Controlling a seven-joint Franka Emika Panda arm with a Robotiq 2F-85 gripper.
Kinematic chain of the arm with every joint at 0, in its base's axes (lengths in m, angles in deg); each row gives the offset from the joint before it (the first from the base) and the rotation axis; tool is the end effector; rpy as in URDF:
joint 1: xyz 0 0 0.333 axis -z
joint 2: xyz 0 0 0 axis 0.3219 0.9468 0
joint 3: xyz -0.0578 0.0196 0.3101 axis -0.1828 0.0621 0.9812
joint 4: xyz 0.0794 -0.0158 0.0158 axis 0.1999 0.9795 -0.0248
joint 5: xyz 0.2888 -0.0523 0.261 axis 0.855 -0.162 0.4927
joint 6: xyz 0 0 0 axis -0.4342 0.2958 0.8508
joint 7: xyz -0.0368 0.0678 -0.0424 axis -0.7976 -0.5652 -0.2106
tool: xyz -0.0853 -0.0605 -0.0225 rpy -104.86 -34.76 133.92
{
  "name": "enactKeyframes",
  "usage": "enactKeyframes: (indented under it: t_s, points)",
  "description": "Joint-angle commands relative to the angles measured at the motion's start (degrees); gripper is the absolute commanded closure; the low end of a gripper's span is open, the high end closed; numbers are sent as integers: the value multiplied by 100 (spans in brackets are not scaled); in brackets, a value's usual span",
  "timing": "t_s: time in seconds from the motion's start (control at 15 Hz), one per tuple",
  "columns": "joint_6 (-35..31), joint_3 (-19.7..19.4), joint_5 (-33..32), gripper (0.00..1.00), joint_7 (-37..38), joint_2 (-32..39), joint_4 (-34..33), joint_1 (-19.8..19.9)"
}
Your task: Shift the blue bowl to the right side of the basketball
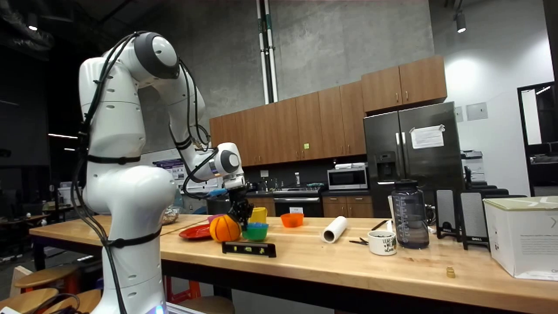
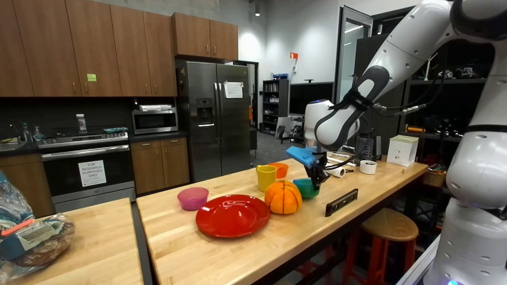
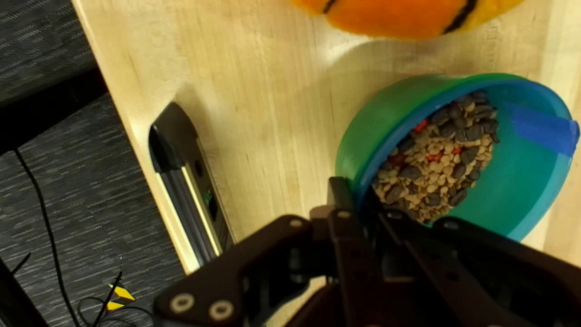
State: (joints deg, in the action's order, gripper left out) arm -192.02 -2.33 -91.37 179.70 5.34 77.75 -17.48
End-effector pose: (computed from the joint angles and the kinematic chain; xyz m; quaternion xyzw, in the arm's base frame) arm 0.4364 0.0307 0.2930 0.6340 -0.7704 0.0658 0.0147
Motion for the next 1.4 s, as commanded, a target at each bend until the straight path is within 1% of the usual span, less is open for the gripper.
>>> enactKeyframes:
  t_s: [0.0, 0.13, 0.2, 0.27, 0.4, 0.67, 0.8, 0.93, 1.0, 1.13, 1.33]
  points:
    - [-142, -4, 3, 98, 218, 303, -116, -49]
    - [-201, -23, 35, 98, 232, 366, -147, -99]
    - [-220, -28, 15, 77, 255, 369, -164, -116]
    - [-240, -35, 46, 67, 234, 345, -173, -129]
    - [-257, -32, 28, 57, 253, 266, -171, -155]
    - [-203, -2, 78, 31, 138, 36, -197, -227]
    - [-75, 27, 127, 17, -50, -96, -255, -288]
    - [-15, 55, 361, 3, -516, -216, -321, -393]
    - [28, 67, 477, 1, -768, -272, -366, -440]
    - [143, 92, 695, 0, -1273, -394, -465, -513]
    - [386, 95, 1227, 0, -2441, -497, -706, -692]
